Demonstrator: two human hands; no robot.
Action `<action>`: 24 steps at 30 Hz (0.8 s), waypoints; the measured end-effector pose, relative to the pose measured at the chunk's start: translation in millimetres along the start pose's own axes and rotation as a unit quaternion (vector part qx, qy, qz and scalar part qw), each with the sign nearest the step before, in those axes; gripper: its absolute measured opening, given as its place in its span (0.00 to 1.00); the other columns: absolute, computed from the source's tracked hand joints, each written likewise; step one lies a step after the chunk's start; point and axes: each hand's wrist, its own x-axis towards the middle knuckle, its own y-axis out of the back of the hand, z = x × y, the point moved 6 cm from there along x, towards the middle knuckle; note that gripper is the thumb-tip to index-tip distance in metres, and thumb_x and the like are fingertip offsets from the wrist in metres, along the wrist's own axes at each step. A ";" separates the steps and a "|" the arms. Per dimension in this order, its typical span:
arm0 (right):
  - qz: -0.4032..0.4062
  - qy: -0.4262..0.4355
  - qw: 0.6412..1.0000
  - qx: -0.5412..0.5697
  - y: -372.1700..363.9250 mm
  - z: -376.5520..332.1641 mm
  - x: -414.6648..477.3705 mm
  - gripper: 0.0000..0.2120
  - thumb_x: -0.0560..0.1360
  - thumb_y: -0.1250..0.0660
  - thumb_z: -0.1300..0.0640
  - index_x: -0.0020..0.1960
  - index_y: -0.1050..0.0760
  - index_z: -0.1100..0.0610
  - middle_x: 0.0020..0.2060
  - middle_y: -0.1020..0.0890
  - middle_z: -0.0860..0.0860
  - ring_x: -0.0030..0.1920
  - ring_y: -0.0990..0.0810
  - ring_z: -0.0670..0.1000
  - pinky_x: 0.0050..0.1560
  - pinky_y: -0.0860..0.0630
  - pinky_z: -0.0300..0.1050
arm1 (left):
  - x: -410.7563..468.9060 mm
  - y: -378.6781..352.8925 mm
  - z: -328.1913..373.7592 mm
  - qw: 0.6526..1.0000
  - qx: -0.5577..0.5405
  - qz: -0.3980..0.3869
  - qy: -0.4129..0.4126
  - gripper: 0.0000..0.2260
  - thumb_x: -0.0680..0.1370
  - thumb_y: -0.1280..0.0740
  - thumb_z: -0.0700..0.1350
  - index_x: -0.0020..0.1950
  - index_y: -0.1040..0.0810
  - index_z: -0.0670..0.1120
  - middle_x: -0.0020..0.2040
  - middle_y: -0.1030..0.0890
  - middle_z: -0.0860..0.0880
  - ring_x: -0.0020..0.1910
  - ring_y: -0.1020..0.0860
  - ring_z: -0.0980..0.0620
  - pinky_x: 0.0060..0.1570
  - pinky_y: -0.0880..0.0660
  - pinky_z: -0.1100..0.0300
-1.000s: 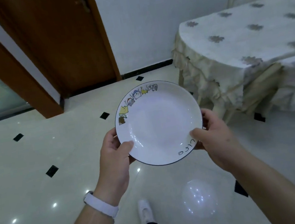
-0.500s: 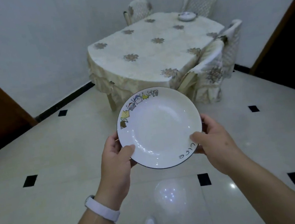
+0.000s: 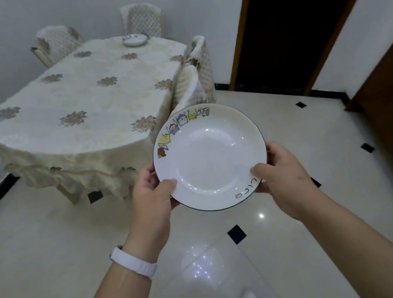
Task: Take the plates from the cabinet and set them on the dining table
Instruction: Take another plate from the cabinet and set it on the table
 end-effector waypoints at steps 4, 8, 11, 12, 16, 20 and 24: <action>0.038 0.000 0.999 0.015 29.1 1.9 18.2 0.22 0.73 0.42 0.74 0.56 0.25 0.50 0.49 0.17 0.50 0.45 0.17 0.51 0.38 0.19 0.47 | 24.5 -35.1 -8.6 0.999 0.015 -0.036 0.010 0.17 0.76 0.40 0.29 0.57 0.24 0.48 0.48 0.16 0.51 0.42 0.19 0.51 0.33 0.22 0.60; 0.060 -0.010 0.998 0.032 59.8 13.1 49.2 0.22 0.73 0.42 0.73 0.59 0.25 0.52 0.52 0.17 0.52 0.47 0.16 0.54 0.40 0.19 0.49 | 50.6 -70.6 -19.3 0.997 0.043 -0.055 0.017 0.17 0.77 0.40 0.29 0.56 0.24 0.50 0.47 0.15 0.53 0.44 0.17 0.53 0.37 0.21 0.58; 0.068 -0.016 0.996 0.048 85.0 19.8 82.4 0.23 0.73 0.42 0.73 0.60 0.26 0.52 0.53 0.16 0.52 0.47 0.16 0.55 0.41 0.18 0.52 | 75.0 -101.2 -27.8 0.996 0.061 -0.055 0.021 0.18 0.77 0.40 0.29 0.59 0.24 0.48 0.50 0.15 0.52 0.45 0.17 0.53 0.38 0.21 0.57; 0.067 -0.018 0.996 0.053 93.1 20.7 95.7 0.23 0.73 0.42 0.73 0.60 0.26 0.52 0.53 0.16 0.52 0.46 0.16 0.54 0.41 0.18 0.52 | 84.1 -112.8 -30.7 0.996 0.067 -0.054 0.023 0.18 0.76 0.39 0.29 0.59 0.24 0.48 0.50 0.15 0.51 0.45 0.17 0.52 0.37 0.21 0.58; 0.064 -0.029 0.995 0.071 128.1 19.0 150.4 0.22 0.73 0.42 0.73 0.58 0.25 0.53 0.52 0.17 0.53 0.42 0.17 0.50 0.37 0.20 0.46 | 122.6 -163.8 -38.7 0.994 0.092 -0.042 0.030 0.18 0.76 0.39 0.29 0.57 0.24 0.49 0.50 0.16 0.50 0.44 0.18 0.52 0.35 0.22 0.59; 0.053 -0.029 0.995 0.079 169.7 11.1 196.0 0.23 0.73 0.42 0.73 0.58 0.25 0.50 0.52 0.17 0.49 0.44 0.16 0.49 0.37 0.20 0.43 | 156.6 -221.2 -42.5 0.993 0.108 -0.041 0.020 0.18 0.76 0.39 0.28 0.56 0.24 0.49 0.43 0.15 0.55 0.41 0.18 0.53 0.33 0.22 0.61; 0.075 -0.020 0.994 0.073 213.6 1.9 228.3 0.22 0.73 0.42 0.72 0.55 0.24 0.49 0.51 0.17 0.50 0.47 0.17 0.52 0.39 0.18 0.47 | 180.3 -273.6 -52.0 0.992 0.115 -0.051 0.019 0.19 0.76 0.39 0.28 0.56 0.24 0.50 0.43 0.15 0.55 0.42 0.17 0.53 0.35 0.20 0.58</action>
